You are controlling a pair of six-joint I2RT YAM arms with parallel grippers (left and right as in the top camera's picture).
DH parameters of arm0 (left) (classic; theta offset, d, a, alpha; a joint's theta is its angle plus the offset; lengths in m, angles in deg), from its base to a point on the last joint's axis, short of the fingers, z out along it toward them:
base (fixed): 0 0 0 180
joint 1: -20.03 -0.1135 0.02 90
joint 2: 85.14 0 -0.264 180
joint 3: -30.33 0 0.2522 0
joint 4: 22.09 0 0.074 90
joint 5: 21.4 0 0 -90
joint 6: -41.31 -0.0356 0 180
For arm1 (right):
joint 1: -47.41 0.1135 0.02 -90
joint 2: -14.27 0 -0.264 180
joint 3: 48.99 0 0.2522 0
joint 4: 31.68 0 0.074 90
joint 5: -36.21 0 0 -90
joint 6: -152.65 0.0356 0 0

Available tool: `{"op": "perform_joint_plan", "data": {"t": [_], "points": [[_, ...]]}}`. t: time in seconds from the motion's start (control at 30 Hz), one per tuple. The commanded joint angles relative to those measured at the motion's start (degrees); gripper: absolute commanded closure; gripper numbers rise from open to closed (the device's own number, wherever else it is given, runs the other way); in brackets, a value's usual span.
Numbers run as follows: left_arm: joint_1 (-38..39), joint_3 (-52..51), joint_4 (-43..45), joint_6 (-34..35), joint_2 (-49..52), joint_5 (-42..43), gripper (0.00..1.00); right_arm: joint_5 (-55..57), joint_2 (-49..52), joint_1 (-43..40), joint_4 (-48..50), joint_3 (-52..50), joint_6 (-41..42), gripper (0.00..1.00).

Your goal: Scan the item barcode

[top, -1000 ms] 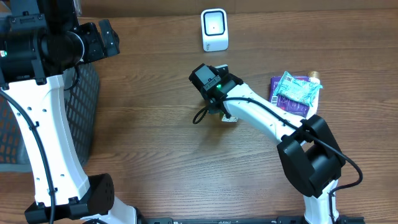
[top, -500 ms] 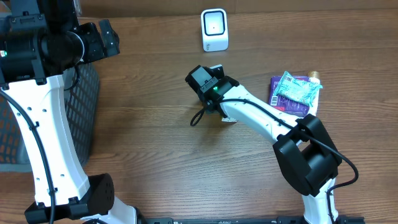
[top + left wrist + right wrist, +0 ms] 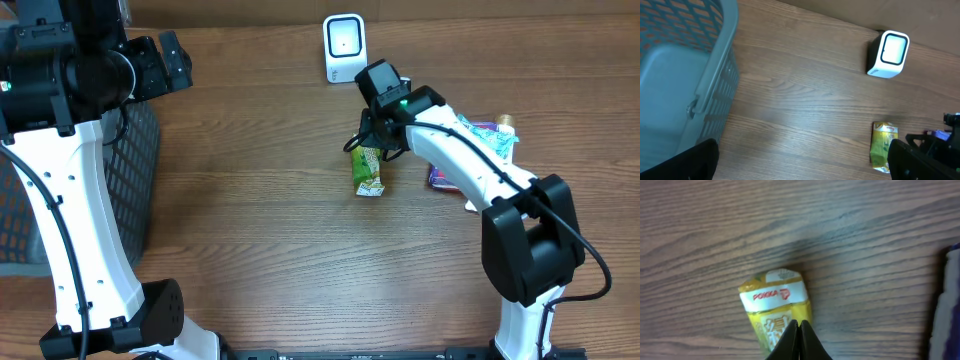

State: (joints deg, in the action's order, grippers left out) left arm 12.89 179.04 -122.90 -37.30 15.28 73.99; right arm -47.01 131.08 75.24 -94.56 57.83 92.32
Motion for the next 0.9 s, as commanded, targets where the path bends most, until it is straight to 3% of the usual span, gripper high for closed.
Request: {"op": "perform_joint_plan", "data": {"t": [0.0,0.5,0.53,0.6,0.67,0.87], "points": [[0.11,0.9,0.26,-1.11,0.39,0.17,0.0,-5.25,2.84,0.59,-0.02,0.9,0.35,0.96],[0.07,0.9,0.26,-1.11,0.39,0.17,0.01,-13.14,9.27,2.05,-1.31,0.33,0.79,0.96],[0.04,0.9,0.26,-1.11,0.39,0.17,0.01,-13.38,9.33,2.21,-1.33,0.33,0.79,0.92],[0.02,0.9,0.26,-1.11,0.42,0.17,0.01,-13.35,9.31,2.43,-1.46,0.35,0.74,0.74],[0.04,0.9,0.26,-1.11,0.42,0.2,0.0,-13.38,8.81,2.12,-2.91,1.6,-0.07,0.67],[0.02,0.9,0.26,-1.11,0.42,0.2,0.0,-15.58,5.22,-1.03,-14.01,11.58,-1.86,0.67]]}}
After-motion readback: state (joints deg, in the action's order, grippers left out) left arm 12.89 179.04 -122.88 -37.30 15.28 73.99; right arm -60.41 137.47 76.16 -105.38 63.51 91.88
